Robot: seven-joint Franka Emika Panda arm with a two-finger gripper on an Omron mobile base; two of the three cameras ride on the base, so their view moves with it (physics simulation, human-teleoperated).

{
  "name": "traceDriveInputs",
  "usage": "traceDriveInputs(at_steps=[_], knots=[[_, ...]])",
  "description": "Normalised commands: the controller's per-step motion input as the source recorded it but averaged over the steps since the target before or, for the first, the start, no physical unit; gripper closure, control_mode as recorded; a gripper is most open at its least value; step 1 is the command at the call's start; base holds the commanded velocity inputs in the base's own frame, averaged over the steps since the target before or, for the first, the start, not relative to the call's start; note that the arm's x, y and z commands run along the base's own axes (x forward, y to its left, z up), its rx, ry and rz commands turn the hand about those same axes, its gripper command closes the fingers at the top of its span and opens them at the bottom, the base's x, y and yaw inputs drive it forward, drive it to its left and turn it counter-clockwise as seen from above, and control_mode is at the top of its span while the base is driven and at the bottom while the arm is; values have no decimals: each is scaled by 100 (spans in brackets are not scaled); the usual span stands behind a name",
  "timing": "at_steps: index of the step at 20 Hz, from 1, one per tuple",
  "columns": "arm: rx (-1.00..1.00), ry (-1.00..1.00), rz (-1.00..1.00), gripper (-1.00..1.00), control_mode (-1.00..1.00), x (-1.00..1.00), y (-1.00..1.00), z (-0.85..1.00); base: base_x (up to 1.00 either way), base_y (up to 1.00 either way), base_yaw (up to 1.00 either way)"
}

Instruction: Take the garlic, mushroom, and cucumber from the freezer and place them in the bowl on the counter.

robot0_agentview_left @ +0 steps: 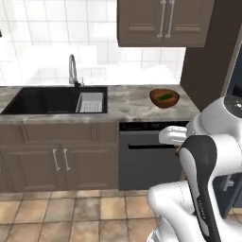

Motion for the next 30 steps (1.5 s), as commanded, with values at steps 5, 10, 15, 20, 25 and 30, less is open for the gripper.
traceDriveInputs(at_steps=[5, 10, 15, 20, 25, 30], knots=[[0, 0, 0, 100, 100, 0, 0, 0, 83, 44, -60], [0, 0, 0, 100, 100, 0, 0, 0, 82, 23, -57], [0, 0, 0, 100, 100, 0, 0, 0, 75, 53, -51], [0, 0, 0, 100, 100, 0, 0, 0, 65, 89, -43], [0, 0, 0, 100, 100, 0, 0, 0, 75, 36, -22], [0, 0, 0, 100, 100, 0, 0, 0, 55, -3, -2]])
